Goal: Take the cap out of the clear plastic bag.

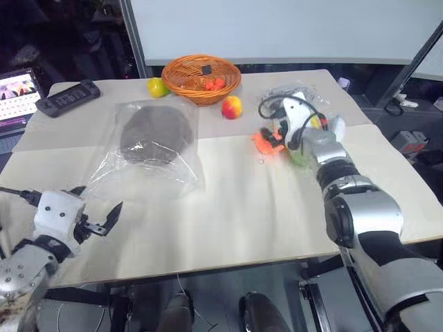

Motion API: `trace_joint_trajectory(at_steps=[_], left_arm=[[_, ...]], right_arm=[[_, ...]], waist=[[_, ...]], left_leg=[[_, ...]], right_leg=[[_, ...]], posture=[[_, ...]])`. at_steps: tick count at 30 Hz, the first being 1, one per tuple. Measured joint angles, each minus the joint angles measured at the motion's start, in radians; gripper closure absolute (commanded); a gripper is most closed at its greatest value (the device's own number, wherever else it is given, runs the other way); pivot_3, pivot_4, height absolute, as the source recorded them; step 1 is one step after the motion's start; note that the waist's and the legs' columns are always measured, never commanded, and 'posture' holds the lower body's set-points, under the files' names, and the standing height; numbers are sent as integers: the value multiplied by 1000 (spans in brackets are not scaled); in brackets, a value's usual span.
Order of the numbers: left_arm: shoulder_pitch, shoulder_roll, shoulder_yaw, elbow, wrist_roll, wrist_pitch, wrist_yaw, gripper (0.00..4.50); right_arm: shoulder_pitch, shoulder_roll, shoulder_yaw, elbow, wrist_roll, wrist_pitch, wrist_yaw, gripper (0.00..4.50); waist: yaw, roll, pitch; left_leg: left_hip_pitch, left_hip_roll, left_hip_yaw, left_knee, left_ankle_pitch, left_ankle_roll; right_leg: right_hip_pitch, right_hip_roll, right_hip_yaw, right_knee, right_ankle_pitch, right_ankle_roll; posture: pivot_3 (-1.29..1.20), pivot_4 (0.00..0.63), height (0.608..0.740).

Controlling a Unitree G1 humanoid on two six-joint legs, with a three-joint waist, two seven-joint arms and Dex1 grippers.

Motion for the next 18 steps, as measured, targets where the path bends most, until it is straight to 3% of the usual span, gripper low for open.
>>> trace_joint_trajectory(at_steps=[3, 7, 11, 18], left_arm=[[-36, 60, -23, 92, 109, -93, -20, 0], [-164, 96, -123, 308, 195, -210, -65, 0], [-334, 89, -296, 554, 301, -336, -85, 0], [-630, -7, -447, 890, 387, -511, -73, 0]], right_arm=[[22, -3, -6, -193, 87, 88, 173, 91], [244, -26, 23, -693, 250, 397, 353, 91], [376, -47, 50, -1038, 383, 644, 390, 91], [499, -51, 75, -1352, 538, 845, 364, 91]], waist=[[6, 0, 0], [36, 0, 0], [50, 1, 1], [54, -1, 0]], left_leg=[[0, 0, 0, -1, 0, 0], [-1, 0, 1, -1, 0, 0], [-4, 0, 1, 1, 0, 0], [-10, 0, 1, 4, 0, 0]], right_leg=[[0, -1, 0, -1, 0, 0], [-1, -1, -1, -1, 0, 0], [-4, -1, 0, 0, 1, 1], [-8, -1, -1, 0, 2, 4]], posture=[[0, 150, 740], [0, 150, 740], [0, 150, 740], [0, 150, 740]])
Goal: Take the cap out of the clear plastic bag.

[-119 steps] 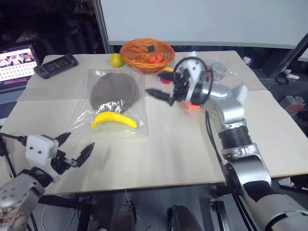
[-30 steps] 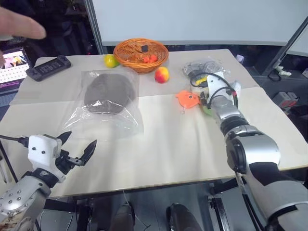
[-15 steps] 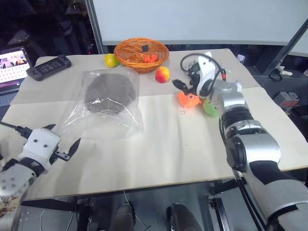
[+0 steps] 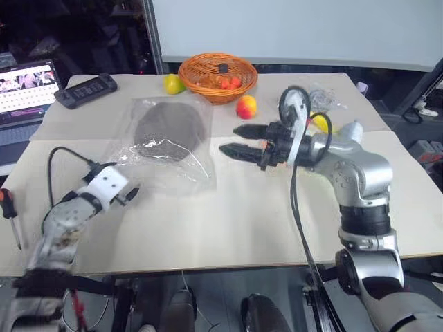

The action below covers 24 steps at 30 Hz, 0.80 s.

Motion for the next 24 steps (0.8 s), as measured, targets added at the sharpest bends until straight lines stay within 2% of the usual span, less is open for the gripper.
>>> trace_joint_trajectory(at_steps=[3, 4, 5, 15, 20, 24], left_arm=[[-51, -11, -15, 74, 28, -49, 21, 0], [-69, -12, -19, 96, 38, -68, 32, 544], [-75, -12, -19, 100, 43, -74, 37, 721], [-63, -10, -22, 106, 67, -115, 40, 4438], [-11, -10, -6, -2, 49, -88, 30, 4438], [71, -31, 35, -176, -20, -4, 6, 4438]], right_arm=[[65, 1, 13, -59, 24, 50, -40, 91], [87, 3, 17, -85, 36, 67, -60, 0], [95, 5, 22, -99, 43, 73, -65, 0], [142, 24, 70, -158, 71, 91, -144, 0], [142, 12, 84, -158, 81, 91, -148, 0], [142, 6, 87, -157, 82, 91, -156, 0]], waist=[[-8, 0, 0], [-7, 0, 0], [-8, 0, 0], [-3, 0, 0], [-3, 0, 0], [-6, 0, 0]], left_leg=[[-1, 0, 1, 0, 0, 0], [-1, 0, 0, 0, 0, 0], [-1, 0, 0, 0, 0, 0], [-1, 0, 1, 0, 0, 0], [-1, 0, 1, 0, 0, 0], [0, 0, 1, 0, 0, 0]], right_leg=[[-2, 0, 1, 1, 0, 0], [-2, 0, 1, 1, 0, 0], [-2, 0, 1, 1, 0, 0], [-2, 0, 1, 1, 0, 1], [-2, 0, 1, 1, 0, 1], [-2, 0, 2, 1, 0, 1]], posture=[[0, 150, 740], [0, 150, 740], [0, 150, 740], [0, 150, 740], [0, 150, 740], [0, 150, 740]])
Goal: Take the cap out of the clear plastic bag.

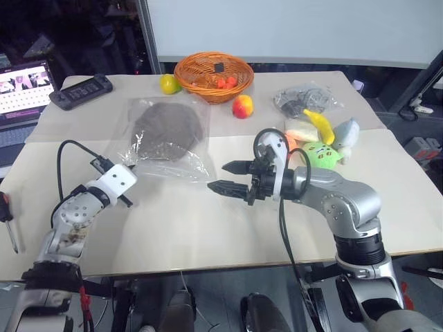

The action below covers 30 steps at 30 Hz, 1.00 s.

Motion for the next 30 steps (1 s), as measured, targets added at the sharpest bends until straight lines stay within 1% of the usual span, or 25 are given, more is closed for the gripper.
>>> trace_joint_trajectory(at_steps=[4, 6, 9, 13, 15, 18, 20, 21, 23, 24, 26, 29, 30], left_arm=[[91, -1, 35, -185, -75, 107, -44, 4438], [170, 4, 73, -352, -173, 237, -90, 4438], [220, 41, 130, -521, -282, 391, -145, 4438], [246, 92, 170, -586, -318, 488, -170, 4438], [265, 110, 163, -586, -310, 527, -177, 4438], [321, 174, 119, -585, -258, 541, -202, 4438], [371, 202, 93, -577, -211, 499, -219, 3905], [384, 200, 87, -568, -200, 479, -223, 3738], [404, 193, 86, -559, -187, 454, -225, 3032], [405, 181, 86, -559, -189, 452, -225, 2737], [404, 153, 89, -572, -207, 453, -228, 1950], [411, 145, 116, -627, -266, 478, -257, 887], [422, 152, 137, -656, -284, 488, -274, 629]], right_arm=[[3, -3, 3, -2, 9, 0, -8, 0], [8, -11, 5, -7, 17, 1, -10, 0], [12, -17, 5, -9, 20, 2, -11, 0], [13, -22, 5, -13, 24, 2, -10, 0], [13, -22, 5, -13, 27, 2, -9, 0], [8, -21, 5, -4, 28, 1, -10, 0], [6, -21, 4, 8, 27, 0, -10, 0], [5, -21, 3, 13, 27, -1, -11, 0], [2, -22, 3, 24, 24, -5, -13, 0], [2, -23, 3, 25, 21, -7, -15, 0], [2, -23, 3, 28, 17, -8, -23, 0], [2, -23, 3, 37, 16, -8, -35, 0], [2, -23, 2, 38, 16, -8, -39, 0]], waist=[[-2, 0, 0], [-3, -1, 0], [-2, -1, 0], [-1, -1, 0], [-1, -1, 0], [-3, -1, 0], [-7, -1, 0], [-7, -1, 0], [-5, -1, 0], [-4, -1, 0], [-2, -1, 0], [0, -1, 0], [0, -1, 0]], left_leg=[[0, 0, 0, 0, 0, 0], [0, 0, 0, 0, 0, 0], [1, 0, 0, 0, 0, 0], [1, 0, 0, 1, 0, 0], [1, 0, 0, 1, 0, 0], [1, 0, 0, 0, 0, 0], [1, 0, 1, -1, 0, 0], [1, 0, 1, -1, 0, 0], [1, 1, 1, 0, 0, 0], [1, 1, 1, 0, 0, 0], [1, 1, 1, 0, 0, 0], [1, 1, 1, 0, 0, 0], [1, 1, 1, 0, 0, 0]], right_leg=[[0, 0, 0, 0, 0, 0], [0, 0, 0, 0, 0, 0], [1, 0, 0, 0, 0, 0], [2, 1, 0, 0, 0, 0], [1, 1, 1, 0, 0, 0], [1, 1, 1, -1, 0, 0], [0, 1, 2, -1, 0, 0], [0, 1, 2, 0, 0, 0], [0, 1, 2, -1, 0, 0], [0, 1, 2, -1, 0, 0], [0, 1, 2, -1, 0, 0], [0, 1, 2, -1, 0, 0], [0, 1, 2, -1, 0, 0]], posture=[[0, 150, 740], [0, 150, 740], [0, 150, 740], [0, 150, 740], [0, 150, 740], [0, 150, 740], [0, 150, 740], [0, 150, 740], [0, 150, 740], [0, 150, 740], [0, 150, 740], [0, 150, 740], [0, 150, 740]])
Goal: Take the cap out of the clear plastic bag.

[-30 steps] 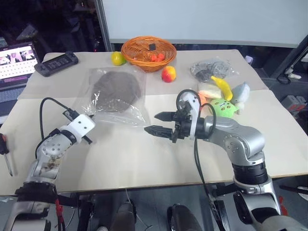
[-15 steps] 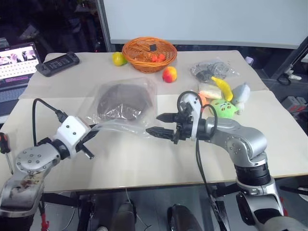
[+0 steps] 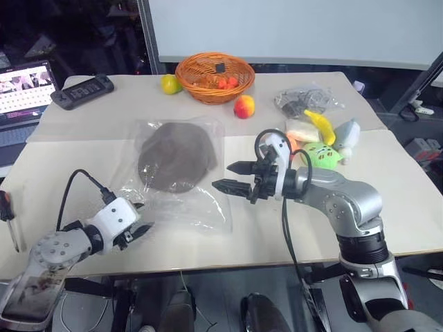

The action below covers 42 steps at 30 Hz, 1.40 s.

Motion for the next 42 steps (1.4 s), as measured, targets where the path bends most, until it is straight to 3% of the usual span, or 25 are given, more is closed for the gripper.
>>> trace_joint_trajectory(at_steps=[4, 10, 19, 25, 29, 35, 37, 42], left_arm=[[81, 46, 112, -116, -102, 85, -89, 629], [48, 80, 219, -189, -212, 194, -114, 629], [20, 131, 68, 42, 137, -55, 4, 629], [-120, 70, -5, 142, 240, -178, 93, 629], [-214, -7, -10, 152, 245, -183, 148, 1622], [-218, -34, -47, 160, 247, -163, 146, 3743], [-237, -44, -54, 164, 249, -144, 146, 4385], [-301, -79, -84, 166, 235, -77, 145, 4453]], right_arm=[[0, -8, -4, 3, 0, 0, -11, 0], [6, -11, -16, 4, 0, -1, -24, 0], [19, -10, -43, -2, 2, -1, -58, 0], [29, -8, -51, -22, 3, 0, -77, 0], [33, -4, -52, -23, 3, 0, -88, 0], [34, -18, -57, -55, 28, 5, -83, 0], [30, -16, -93, -83, 100, 29, -65, 0], [-63, 24, -203, -141, 396, 98, -35, 0]], waist=[[-9, 0, 0], [-12, 0, 0], [-16, 0, 0], [-7, 0, 0], [0, -1, 0], [-2, -1, 0], [0, -1, 0], [2, -1, 0]], left_leg=[[0, 0, 0, 0, 0, 0], [0, 0, 0, 0, 0, 0], [0, 0, 1, 0, 0, 0], [0, 0, 1, 0, 0, 0], [0, 0, 1, 0, 0, 0], [0, 0, 1, 1, 0, 1], [0, 0, 1, 1, 0, 1], [0, 0, 1, 1, 0, 1]], right_leg=[[0, 0, 0, 0, 0, 0], [0, 1, 0, 0, 0, 0], [0, 0, 1, 0, 0, 0], [0, 0, 1, 0, 0, 0], [0, 0, 1, 0, 0, 1], [0, 0, 2, 0, 0, 1], [0, 0, 2, 0, 1, 1], [0, 1, 1, 0, 1, 1]], posture=[[0, 150, 740], [0, 150, 740], [0, 150, 740], [0, 150, 740], [0, 150, 740], [0, 150, 740], [0, 150, 740], [0, 150, 740]])
